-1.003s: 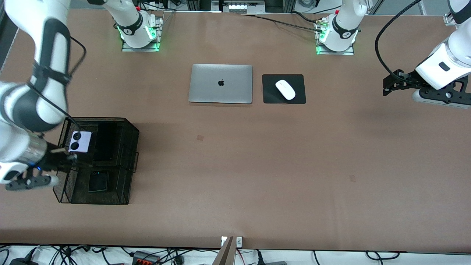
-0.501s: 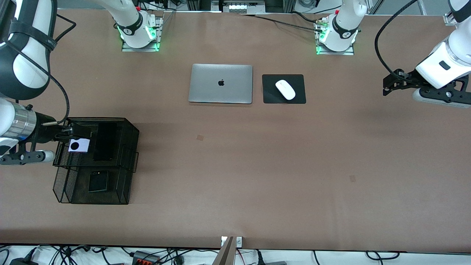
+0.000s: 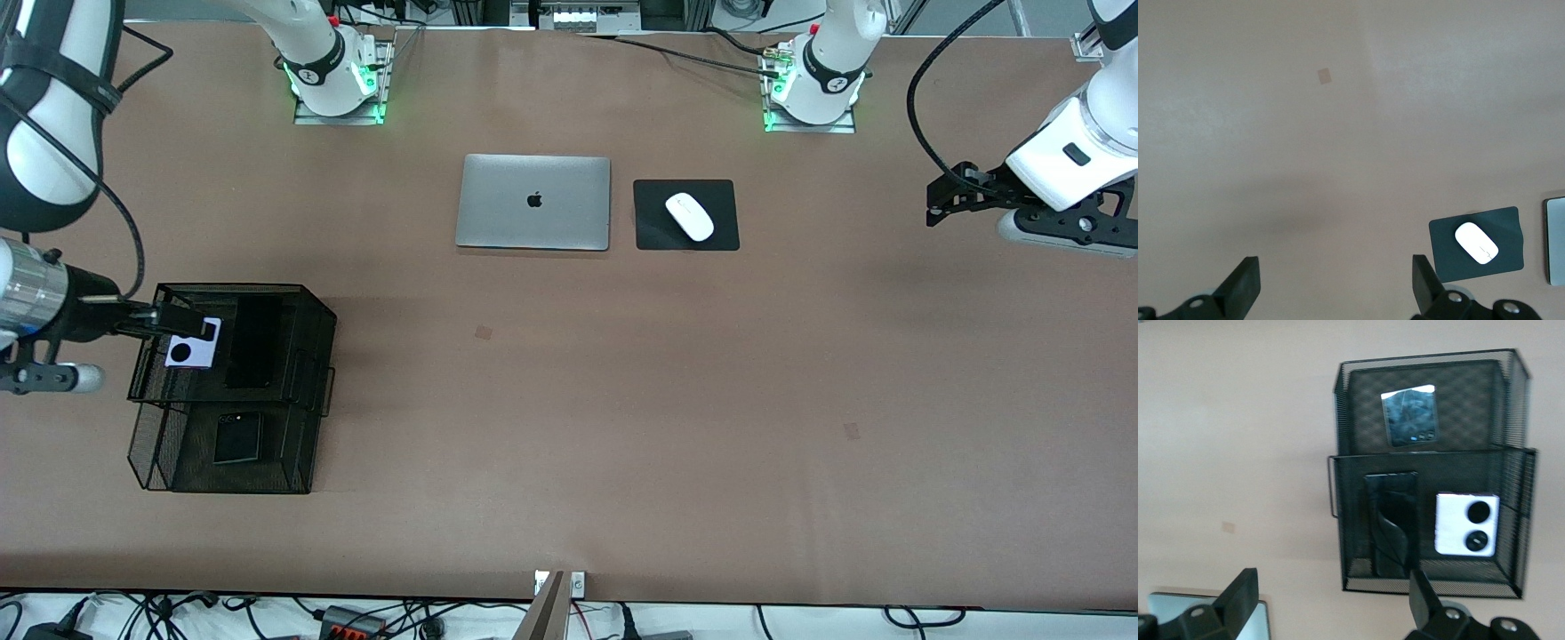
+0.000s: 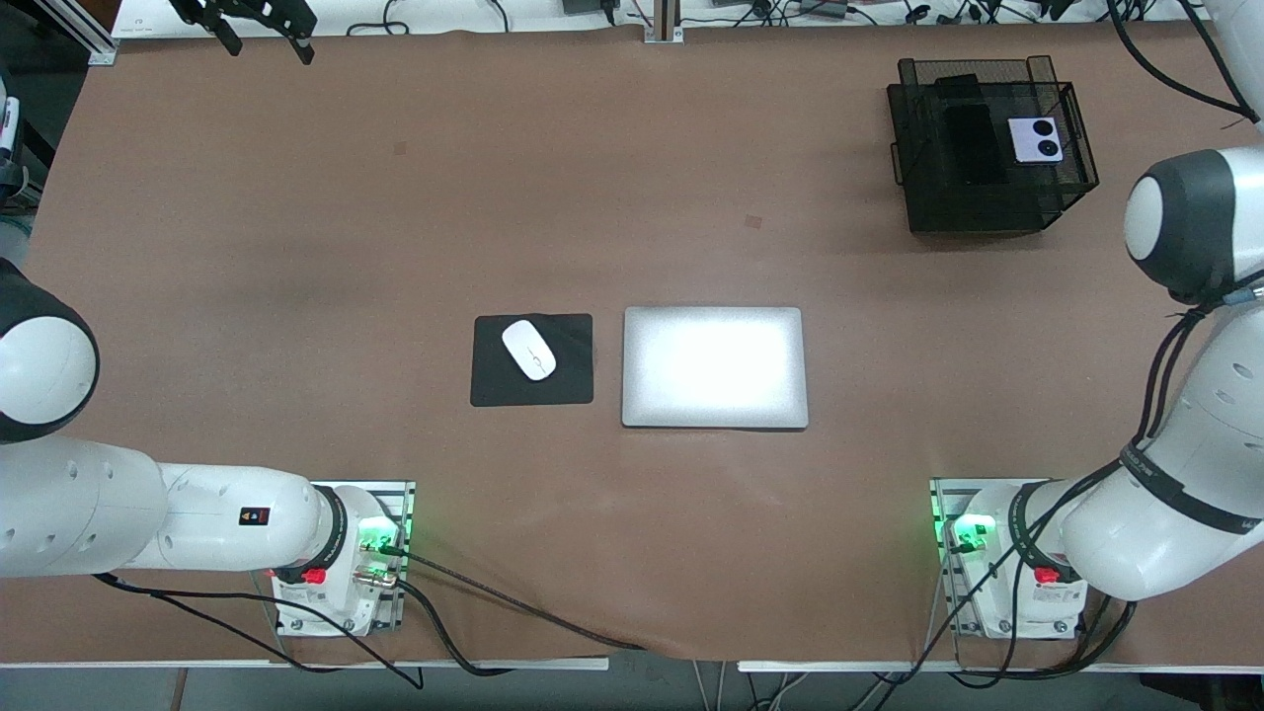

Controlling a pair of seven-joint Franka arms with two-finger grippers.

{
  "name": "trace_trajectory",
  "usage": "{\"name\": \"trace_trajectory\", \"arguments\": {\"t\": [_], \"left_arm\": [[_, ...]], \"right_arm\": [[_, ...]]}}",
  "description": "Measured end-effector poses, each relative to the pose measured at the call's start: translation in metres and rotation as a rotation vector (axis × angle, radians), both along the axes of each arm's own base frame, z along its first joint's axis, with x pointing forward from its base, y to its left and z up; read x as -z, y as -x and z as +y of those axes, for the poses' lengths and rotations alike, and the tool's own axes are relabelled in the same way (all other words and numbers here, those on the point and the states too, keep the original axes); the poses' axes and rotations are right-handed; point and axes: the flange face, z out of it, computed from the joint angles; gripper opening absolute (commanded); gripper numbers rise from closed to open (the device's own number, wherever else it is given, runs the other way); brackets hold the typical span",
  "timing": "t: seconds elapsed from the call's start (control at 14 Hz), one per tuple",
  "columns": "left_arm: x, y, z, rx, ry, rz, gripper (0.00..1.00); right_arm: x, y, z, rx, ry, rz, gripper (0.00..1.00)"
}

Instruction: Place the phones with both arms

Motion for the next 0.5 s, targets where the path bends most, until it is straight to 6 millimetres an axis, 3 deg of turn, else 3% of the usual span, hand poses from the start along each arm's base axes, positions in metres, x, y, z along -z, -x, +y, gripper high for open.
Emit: {"name": "trace_trajectory", "arguments": {"t": [0.21,0.5], "left_arm": [[-0.004,-0.001,-0.001,0.001,0.001,-0.008,1.0],[-0.009,-0.003,-0.003,0.005,0.002,-0.021,1.0]], "right_arm": [[-0.028,0.012,0.004,-0.023,0.088,-0.04,1.0],[-0.042,0.034,-0.034,0.009,0.073,-0.051,1.0]]}}
